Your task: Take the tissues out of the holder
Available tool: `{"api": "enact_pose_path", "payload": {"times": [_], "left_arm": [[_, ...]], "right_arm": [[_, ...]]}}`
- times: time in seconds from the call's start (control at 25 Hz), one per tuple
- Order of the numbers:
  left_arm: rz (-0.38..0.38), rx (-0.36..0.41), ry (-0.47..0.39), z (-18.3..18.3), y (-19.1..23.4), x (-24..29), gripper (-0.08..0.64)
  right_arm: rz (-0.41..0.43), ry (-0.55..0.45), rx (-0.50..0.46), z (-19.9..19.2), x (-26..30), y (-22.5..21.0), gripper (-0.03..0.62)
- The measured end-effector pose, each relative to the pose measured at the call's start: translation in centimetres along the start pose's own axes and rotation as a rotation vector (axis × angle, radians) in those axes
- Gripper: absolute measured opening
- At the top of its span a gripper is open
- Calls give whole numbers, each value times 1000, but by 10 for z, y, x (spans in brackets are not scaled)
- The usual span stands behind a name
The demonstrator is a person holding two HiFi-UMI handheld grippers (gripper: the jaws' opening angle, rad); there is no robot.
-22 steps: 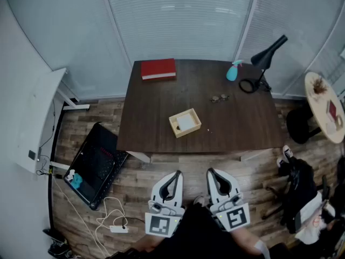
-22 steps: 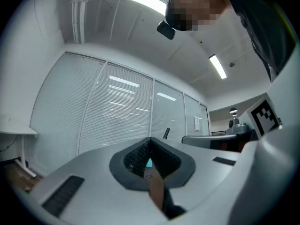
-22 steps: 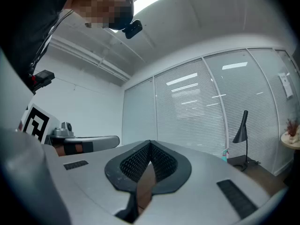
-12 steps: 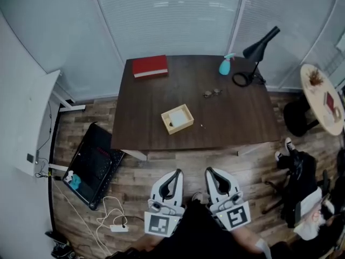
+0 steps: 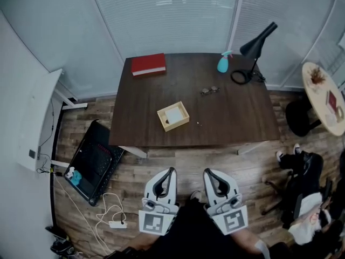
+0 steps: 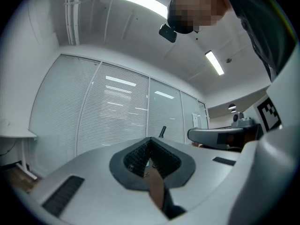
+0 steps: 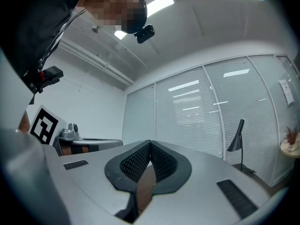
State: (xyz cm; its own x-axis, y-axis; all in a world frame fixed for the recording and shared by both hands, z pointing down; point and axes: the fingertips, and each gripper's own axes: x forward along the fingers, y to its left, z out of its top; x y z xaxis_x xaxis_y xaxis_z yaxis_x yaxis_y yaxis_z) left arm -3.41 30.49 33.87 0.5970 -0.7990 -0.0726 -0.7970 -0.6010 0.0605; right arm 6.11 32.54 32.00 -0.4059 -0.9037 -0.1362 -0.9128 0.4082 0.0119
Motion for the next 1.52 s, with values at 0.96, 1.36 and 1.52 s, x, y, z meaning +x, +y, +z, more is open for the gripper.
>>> {"api": "enact_pose_path", "payload": {"times": [0.96, 1.36, 1.52], "left_arm": [[75, 4, -49, -1, -45, -2, -1], [43, 9, -56, 0, -39, 25, -2], [13, 16, -53, -4, -36, 47, -2]], "right_arm": [[87, 8, 61, -21, -35, -32, 9], [53, 25, 45, -26, -18, -45, 9], [31, 52, 29, -34, 2, -54, 9]]}}
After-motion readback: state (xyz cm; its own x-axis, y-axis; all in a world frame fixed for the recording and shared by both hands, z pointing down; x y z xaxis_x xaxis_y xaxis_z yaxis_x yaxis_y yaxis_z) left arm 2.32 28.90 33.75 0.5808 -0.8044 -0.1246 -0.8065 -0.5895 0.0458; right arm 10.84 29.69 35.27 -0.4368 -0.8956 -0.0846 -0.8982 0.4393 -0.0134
